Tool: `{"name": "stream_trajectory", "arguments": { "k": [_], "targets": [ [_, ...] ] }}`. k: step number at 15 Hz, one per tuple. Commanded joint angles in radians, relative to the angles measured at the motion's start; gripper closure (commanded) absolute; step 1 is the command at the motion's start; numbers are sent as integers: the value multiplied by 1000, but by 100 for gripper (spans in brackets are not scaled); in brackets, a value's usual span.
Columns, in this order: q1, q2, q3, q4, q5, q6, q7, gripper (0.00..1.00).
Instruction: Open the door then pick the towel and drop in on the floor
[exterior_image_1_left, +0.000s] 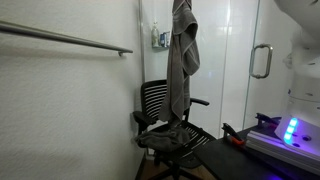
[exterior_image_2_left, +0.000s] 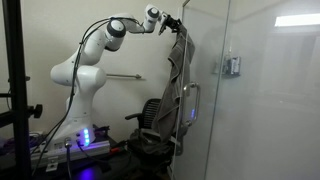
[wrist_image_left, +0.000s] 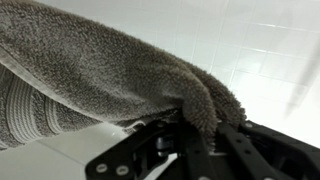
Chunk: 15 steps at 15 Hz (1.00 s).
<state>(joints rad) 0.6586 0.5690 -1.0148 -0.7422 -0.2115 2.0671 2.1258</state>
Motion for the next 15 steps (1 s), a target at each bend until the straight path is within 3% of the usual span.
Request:
{"name": "stream_trajectory", "arguments": {
  "k": [1, 2, 4, 7, 11, 15],
  "targets": [
    [-9, 5, 6, 13, 0, 0, 5, 92],
    [-15, 11, 7, 21, 0, 0, 8, 98],
    [-25, -29, 46, -10, 77, 80, 43, 98],
    [-53, -28, 39, 45, 153, 57, 106, 98],
    [-99, -28, 11, 181, 209, -42, 235, 98],
    [-91, -63, -17, 248, 198, -185, 409, 98]
  ]
}}
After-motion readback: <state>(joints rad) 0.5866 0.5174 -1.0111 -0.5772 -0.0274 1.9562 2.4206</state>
